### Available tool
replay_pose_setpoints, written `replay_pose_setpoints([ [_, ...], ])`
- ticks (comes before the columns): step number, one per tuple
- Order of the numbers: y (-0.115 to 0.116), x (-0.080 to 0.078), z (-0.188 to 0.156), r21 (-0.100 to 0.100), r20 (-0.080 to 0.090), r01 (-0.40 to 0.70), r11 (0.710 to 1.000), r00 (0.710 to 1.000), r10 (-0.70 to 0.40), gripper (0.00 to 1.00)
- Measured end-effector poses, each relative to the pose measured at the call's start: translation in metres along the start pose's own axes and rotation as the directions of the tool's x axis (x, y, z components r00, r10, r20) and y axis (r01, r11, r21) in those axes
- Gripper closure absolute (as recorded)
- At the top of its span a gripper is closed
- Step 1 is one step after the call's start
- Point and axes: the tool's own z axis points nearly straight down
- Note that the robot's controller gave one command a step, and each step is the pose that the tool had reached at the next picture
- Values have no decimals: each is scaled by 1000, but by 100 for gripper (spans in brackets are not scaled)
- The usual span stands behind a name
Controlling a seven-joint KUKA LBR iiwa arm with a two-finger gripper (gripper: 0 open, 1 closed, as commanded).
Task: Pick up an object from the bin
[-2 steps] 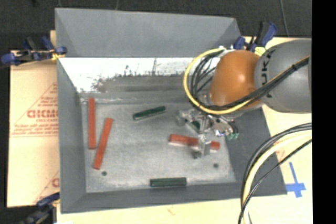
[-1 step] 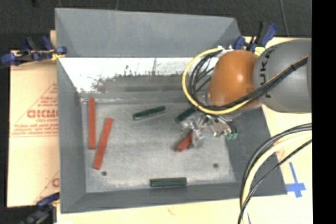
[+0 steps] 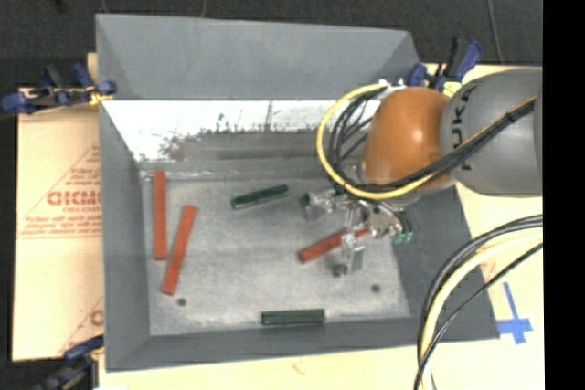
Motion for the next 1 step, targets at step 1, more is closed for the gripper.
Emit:
replay_pose_setpoints([
  [1, 0, 0, 0, 0, 1, -2, 1000, 1000, 2, 100],
])
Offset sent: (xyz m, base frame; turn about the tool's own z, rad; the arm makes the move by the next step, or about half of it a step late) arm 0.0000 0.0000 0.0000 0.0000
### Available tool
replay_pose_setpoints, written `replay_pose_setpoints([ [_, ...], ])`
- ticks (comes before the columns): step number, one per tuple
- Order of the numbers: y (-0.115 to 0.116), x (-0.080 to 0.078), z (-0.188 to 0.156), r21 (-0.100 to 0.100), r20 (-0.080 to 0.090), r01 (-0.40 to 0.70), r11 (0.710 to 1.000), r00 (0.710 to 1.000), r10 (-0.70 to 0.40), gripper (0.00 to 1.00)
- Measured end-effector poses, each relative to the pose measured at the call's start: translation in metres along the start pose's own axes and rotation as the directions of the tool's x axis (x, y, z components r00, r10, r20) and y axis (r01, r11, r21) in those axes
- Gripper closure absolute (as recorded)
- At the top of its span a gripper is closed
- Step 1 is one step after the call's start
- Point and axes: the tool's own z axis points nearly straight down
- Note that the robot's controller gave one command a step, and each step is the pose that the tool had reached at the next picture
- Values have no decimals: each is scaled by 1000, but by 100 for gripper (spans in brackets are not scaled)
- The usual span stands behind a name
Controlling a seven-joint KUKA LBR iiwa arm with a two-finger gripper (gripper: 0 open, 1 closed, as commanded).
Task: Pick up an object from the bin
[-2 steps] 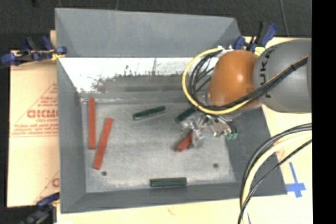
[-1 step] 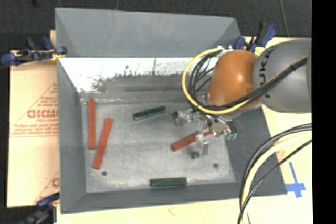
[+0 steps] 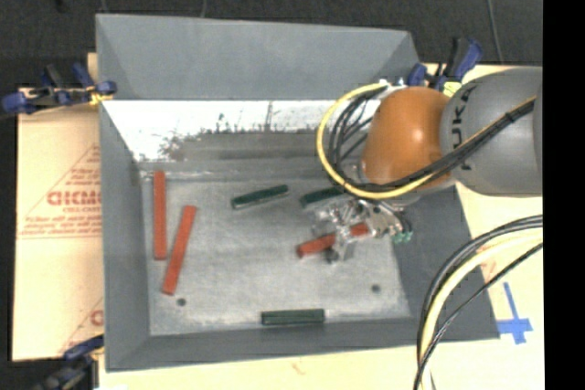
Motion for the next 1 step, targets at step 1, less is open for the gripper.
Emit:
replay_pose_setpoints([
  [1, 26, 13, -153, 5, 5, -30, 1000, 1000, 30, 100],
])
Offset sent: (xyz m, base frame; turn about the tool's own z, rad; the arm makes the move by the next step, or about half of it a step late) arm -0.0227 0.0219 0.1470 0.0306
